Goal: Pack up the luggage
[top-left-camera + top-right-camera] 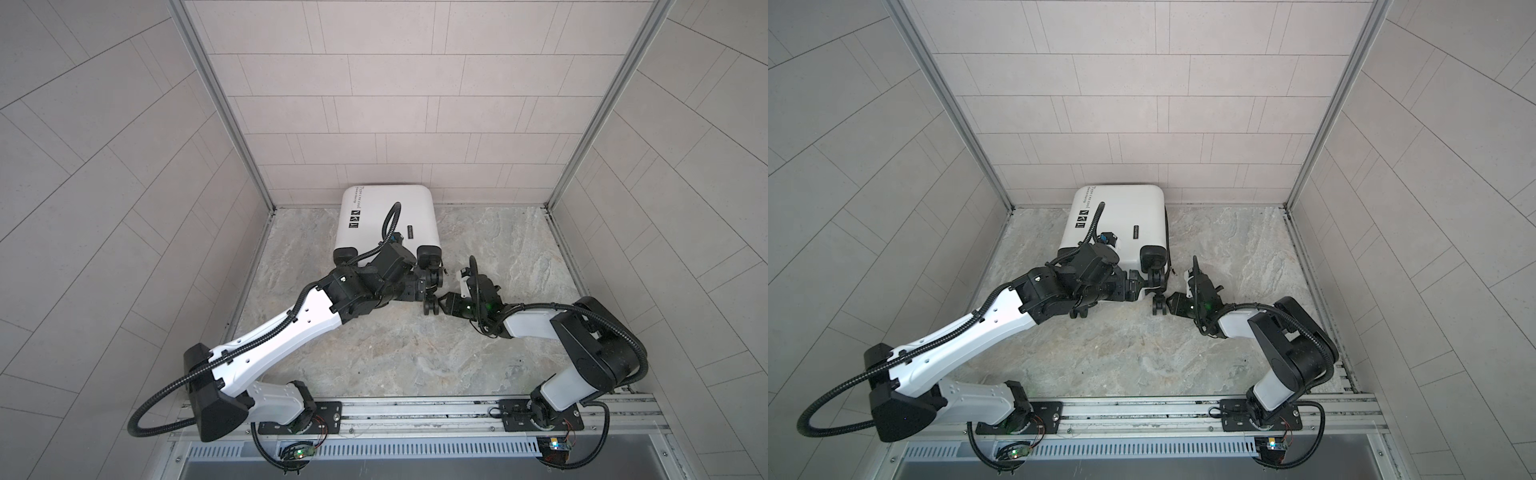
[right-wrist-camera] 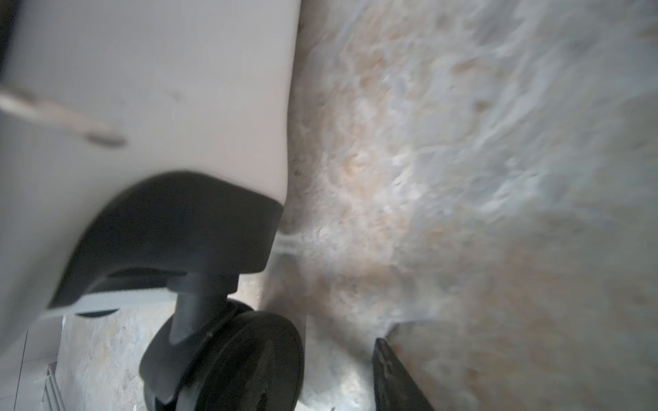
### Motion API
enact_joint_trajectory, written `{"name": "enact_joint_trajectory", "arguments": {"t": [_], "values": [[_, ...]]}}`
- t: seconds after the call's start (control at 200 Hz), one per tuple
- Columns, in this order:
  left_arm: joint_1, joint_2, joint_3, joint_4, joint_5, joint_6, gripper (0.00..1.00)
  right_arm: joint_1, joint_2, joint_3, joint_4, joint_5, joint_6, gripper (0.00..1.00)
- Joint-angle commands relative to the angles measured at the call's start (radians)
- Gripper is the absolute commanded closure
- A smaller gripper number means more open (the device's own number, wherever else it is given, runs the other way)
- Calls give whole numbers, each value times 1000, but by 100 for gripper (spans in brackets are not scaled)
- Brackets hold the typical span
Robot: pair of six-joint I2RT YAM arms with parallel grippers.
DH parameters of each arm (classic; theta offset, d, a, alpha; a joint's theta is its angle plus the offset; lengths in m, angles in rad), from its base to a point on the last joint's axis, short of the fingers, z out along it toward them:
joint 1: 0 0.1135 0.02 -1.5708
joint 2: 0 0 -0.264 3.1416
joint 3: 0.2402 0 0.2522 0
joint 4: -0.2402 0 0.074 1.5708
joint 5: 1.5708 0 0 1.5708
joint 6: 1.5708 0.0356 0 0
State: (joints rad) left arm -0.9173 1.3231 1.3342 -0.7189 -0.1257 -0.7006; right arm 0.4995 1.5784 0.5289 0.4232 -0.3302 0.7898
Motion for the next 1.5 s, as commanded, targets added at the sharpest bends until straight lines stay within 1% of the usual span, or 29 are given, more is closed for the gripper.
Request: {"name": "enact_joint_trajectory", "arguments": {"t": [0.0,0.105,0.21,0.26,0.38,0.54,0.67,0.791,0.921,1.026,1.111,1.171,1.206,1.291,1.491], "values": [[-14,14,10,-72,-67,14,10,82,1,19,47,23,59,52],[-25,11,16,-117,-104,28,9,144,14,60,35,43,65,52],[-28,14,16,-154,-135,39,8,182,40,85,25,46,71,51],[-30,22,16,-166,-148,44,8,194,49,122,15,50,72,51],[-30,47,20,-185,-167,55,8,196,36,119,-12,70,69,50],[-29,103,46,-187,-172,76,8,193,-52,115,-158,122,5,46],[-28,161,81,-199,-191,102,8,180,-158,118,-298,167,-61,42],[-21,204,110,-193,-196,120,8,163,-257,129,-432,205,-135,41],[0,242,124,-167,-164,131,11,132,-344,151,-569,232,-209,42],[17,268,135,-148,-148,142,15,76,-390,164,-651,233,-225,41],[31,289,144,-145,-141,141,17,27,-412,184,-723,262,-215,41],[36,301,148,-145,-146,140,17,-5,-416,205,-777,267,-219,43],[39,306,149,-144,-148,142,18,-20,-417,213,-793,258,-232,48],[47,323,159,-141,-144,145,20,-39,-419,224,-817,246,-253,57],[48,364,198,-136,-124,144,26,-51,-438,211,-809,243,-281,58]]}}
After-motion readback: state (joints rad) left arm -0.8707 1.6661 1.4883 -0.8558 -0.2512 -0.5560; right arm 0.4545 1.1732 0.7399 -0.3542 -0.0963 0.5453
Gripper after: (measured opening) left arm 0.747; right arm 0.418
